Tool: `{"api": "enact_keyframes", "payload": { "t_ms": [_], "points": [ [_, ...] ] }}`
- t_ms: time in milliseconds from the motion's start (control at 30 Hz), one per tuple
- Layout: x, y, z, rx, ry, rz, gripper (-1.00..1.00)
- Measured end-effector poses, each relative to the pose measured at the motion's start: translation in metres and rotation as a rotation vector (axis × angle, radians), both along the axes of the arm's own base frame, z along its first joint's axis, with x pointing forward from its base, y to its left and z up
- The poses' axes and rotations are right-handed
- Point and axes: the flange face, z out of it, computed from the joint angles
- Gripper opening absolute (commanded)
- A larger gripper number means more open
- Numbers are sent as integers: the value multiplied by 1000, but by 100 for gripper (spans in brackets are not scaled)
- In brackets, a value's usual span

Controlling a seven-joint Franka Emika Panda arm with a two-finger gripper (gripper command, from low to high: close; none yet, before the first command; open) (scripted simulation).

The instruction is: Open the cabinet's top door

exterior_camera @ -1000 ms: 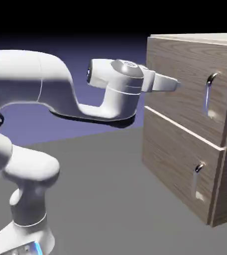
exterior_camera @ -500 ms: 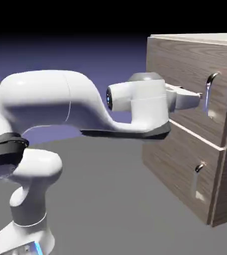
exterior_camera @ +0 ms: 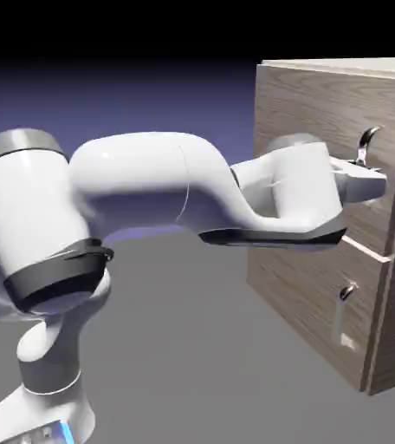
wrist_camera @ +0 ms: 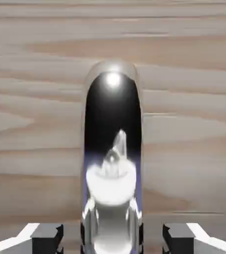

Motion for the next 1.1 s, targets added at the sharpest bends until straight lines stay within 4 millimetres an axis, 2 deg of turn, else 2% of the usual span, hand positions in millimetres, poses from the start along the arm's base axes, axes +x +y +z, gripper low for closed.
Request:
{"api": "enact_keyframes", "payload": {
  "t_ms": [600,1100],
  "points": [
    [-116,54,0,2,0,-260,-100],
    [-184,106,0,1,0,-433,-100]
  ]
}}
